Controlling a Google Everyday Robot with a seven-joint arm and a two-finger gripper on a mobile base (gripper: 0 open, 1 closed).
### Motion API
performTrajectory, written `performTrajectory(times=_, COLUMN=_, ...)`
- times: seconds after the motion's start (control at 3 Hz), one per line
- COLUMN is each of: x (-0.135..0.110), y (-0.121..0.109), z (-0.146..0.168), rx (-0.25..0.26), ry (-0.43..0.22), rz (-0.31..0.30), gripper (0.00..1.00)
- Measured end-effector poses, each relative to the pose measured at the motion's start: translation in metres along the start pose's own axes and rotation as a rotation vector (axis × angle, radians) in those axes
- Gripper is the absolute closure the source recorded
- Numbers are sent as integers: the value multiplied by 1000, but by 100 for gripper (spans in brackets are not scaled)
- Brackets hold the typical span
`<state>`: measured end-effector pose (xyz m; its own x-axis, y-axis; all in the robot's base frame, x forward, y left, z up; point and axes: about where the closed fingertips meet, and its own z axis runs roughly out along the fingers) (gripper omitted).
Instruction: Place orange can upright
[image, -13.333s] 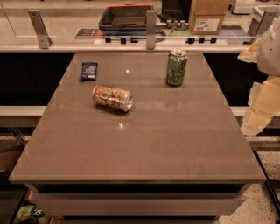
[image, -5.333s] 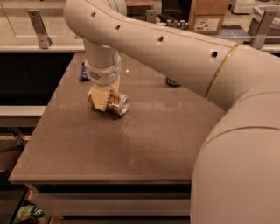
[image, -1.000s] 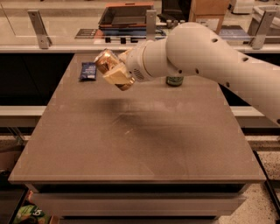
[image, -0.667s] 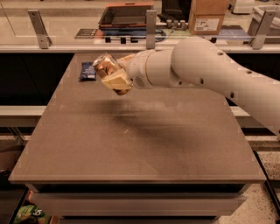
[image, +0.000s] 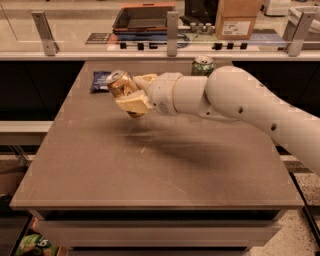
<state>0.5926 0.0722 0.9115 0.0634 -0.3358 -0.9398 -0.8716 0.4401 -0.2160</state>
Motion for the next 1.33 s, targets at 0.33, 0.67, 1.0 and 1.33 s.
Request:
performTrajectory(times=0.33, x=5, y=2, z=1, rx=-17, ry=-56, rz=18, gripper=100)
performTrajectory(times=0.67, x=13, y=2, z=5, rx=-33, ry=-99, rz=42, gripper=100)
performTrajectory(times=1.0, x=21, y=1, z=9, rx=-41, ry=-149, rz=65, gripper=100)
performTrajectory(times=1.33, x=30, y=0, z=10, rx=-35, ry=-196, rz=108, gripper=100)
